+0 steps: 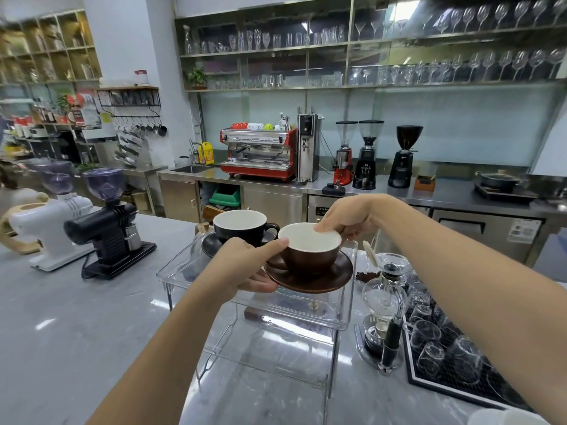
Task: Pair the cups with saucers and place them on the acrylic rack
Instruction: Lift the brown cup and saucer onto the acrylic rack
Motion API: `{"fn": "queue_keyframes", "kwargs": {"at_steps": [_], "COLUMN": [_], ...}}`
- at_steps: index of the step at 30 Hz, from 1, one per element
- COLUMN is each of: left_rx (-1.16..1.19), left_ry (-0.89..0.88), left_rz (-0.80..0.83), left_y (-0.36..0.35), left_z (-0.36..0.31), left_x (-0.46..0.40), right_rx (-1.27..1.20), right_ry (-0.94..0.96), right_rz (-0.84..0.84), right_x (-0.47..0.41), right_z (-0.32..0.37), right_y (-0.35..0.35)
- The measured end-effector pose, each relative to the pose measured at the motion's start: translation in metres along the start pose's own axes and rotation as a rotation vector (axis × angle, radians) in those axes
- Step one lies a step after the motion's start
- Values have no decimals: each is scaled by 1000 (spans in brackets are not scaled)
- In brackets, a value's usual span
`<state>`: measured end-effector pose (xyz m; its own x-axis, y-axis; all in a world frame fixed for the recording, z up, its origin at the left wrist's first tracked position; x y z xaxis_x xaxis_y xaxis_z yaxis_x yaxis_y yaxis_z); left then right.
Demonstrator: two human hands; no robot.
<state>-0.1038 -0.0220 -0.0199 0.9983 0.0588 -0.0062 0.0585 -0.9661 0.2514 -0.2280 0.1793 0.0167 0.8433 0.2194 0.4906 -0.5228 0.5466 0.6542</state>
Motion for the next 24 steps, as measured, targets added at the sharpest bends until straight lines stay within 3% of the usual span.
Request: {"fn": "queue_keyframes", "kwargs": {"at_steps": [13, 24], "left_rx": [-110, -236], "left_ry": [37, 17], "left_rz": [68, 18], "left_y": [11, 17], "left_z": [-2, -3], "left_x": [15, 14], "right_rx": [74, 34], "right_ry": [21, 35], "right_rz": [96, 50], "right_x": [21, 29], "right_z": [4, -1], "right_y": [-15, -16]}}
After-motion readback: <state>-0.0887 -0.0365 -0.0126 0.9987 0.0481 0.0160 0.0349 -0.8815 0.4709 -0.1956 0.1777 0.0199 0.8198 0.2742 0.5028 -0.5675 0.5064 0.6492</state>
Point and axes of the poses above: each hand's wrist, its own x-axis away from the middle knuckle, its own y-axis out of the back of the hand, z = x × y, the point moved 6 cm from there along -x, towards the middle knuckle, and after that the axes turned 8 degrees about -y, right-handed, at the moved point
